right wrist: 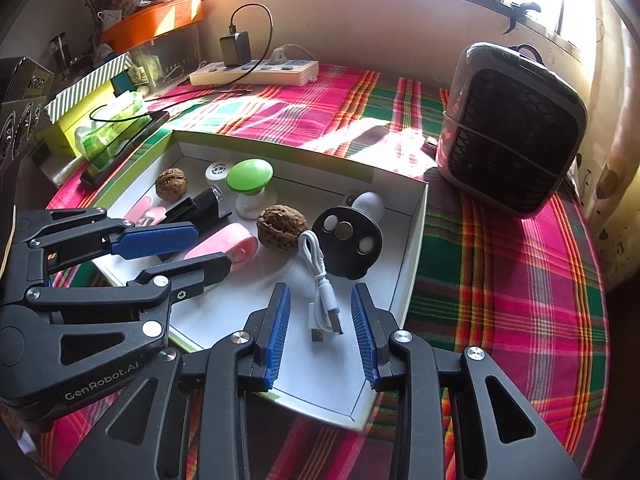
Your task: Organize objects
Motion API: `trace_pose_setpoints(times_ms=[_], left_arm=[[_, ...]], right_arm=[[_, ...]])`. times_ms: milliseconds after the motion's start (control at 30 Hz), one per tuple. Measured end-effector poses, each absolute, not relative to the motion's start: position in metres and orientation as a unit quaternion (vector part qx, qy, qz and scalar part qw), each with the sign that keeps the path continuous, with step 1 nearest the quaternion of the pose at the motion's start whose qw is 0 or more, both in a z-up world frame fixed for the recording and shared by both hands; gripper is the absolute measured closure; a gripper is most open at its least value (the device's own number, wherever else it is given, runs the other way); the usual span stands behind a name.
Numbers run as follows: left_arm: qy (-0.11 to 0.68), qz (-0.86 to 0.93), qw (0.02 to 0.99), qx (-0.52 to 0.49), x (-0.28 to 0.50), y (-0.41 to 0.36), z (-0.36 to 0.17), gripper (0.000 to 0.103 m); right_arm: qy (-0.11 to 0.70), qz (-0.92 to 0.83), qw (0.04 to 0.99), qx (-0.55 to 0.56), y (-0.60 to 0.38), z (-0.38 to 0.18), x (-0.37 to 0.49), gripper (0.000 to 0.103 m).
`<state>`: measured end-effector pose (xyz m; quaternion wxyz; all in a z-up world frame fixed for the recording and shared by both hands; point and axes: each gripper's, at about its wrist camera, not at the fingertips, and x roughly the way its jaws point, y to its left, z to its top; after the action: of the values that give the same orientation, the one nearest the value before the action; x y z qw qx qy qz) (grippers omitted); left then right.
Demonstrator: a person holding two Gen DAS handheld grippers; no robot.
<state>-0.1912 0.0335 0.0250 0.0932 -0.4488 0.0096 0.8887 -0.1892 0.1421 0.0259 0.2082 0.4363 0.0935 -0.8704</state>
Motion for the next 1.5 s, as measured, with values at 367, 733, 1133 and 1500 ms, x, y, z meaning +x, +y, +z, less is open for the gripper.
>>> trace_pose_setpoints(times_ms=[367,733,1133,1500], left_arm=[[-0.006,0.901,0.072,-0.428,-0.171,0.029,0.036,0.073],[-0.007,0.913,0.041,-0.406,-0.142,0.020,0.041,0.073],[-0.010,0.916,0.025,-0.399,-0.116,0.012,0.044,0.073],[-0.011,0.909,0.002,-0.417,-0.091,0.006,0.024,0.073]], right_arm=[[0.055,-0.885,0.194,0.419,0.148,0.034,-0.172,0.066],[0.047,-0.898,0.184,0.398,0.141,0.039,-0.146,0.061],[0.049,-0.906,0.174,0.382,0.134,0.043,-0.118,0.059],[0.054,-0.899,0.177,0.397,0.122,0.031,-0.092,0.053]])
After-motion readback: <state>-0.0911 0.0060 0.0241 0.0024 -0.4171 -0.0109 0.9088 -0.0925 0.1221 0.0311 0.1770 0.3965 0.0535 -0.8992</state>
